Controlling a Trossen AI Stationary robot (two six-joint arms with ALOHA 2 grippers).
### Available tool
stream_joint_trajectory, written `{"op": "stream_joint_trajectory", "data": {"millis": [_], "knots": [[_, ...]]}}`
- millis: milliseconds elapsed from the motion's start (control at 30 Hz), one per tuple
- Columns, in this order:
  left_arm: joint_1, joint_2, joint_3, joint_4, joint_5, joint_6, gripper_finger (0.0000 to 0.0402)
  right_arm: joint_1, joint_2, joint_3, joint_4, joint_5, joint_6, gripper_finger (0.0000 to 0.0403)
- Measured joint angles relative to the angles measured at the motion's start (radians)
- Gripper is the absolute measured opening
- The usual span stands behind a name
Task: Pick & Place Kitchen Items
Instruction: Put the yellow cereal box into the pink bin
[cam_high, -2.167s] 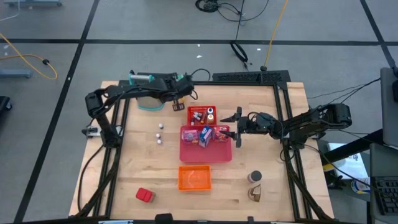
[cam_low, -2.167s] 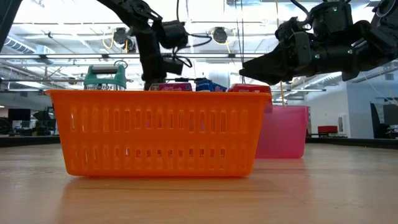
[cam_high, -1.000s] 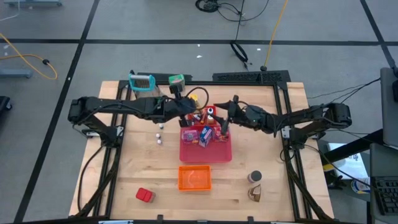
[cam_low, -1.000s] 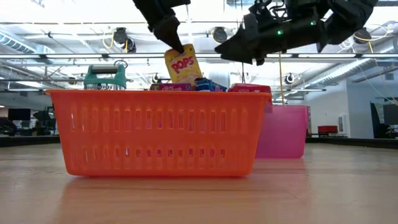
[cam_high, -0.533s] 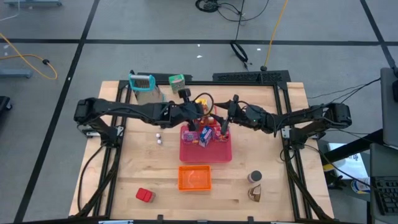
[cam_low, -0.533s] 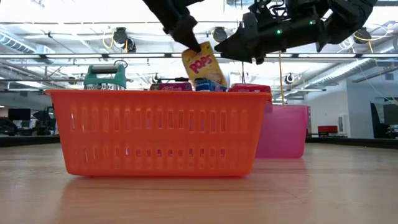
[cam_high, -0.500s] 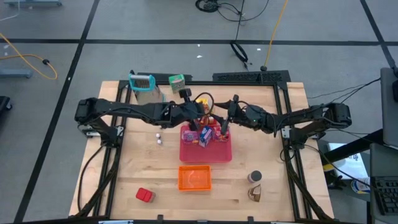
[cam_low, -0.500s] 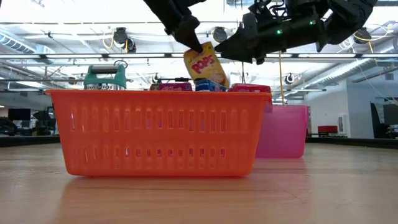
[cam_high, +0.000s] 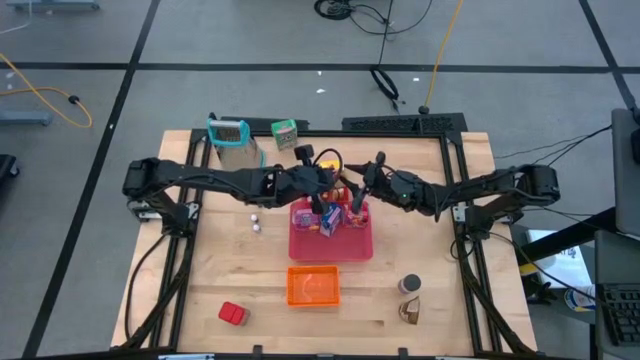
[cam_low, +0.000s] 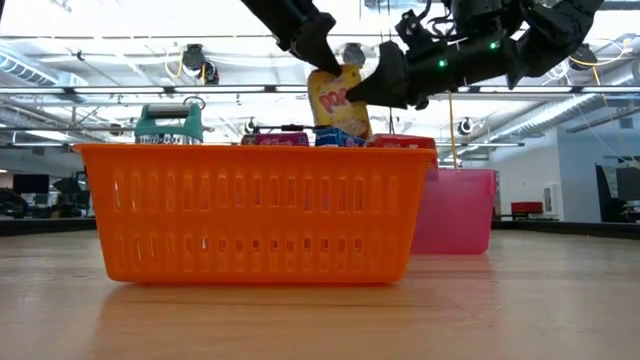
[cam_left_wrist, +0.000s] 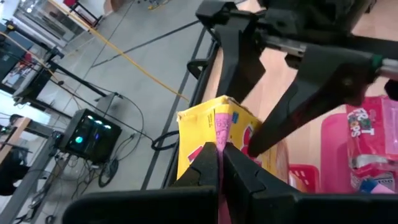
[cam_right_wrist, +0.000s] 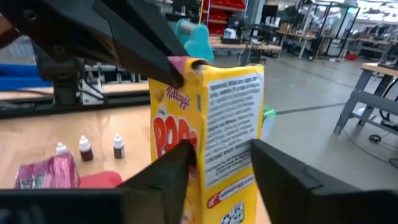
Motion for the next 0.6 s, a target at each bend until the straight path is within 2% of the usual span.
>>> {"op": "stream_joint_trajectory", "data": {"millis": [267,467,600], "knots": [[0.0,0.0,0.0,-0.002,0.005,-0.007,0.0,0.0,0.002,0.0,-0.008,-0.011,-0.007,0.002],[0.009,0.0,0.0,-0.015,0.002,-0.007,0.0,0.0,0.002,0.0,-0.007,-0.01,-0.009,0.0005],[0.007,0.0,0.001,-0.019,-0.104,-0.01,0.0012,0.001,-0.019,0.0,-0.001,-0.004,-0.022,0.0001]]}}
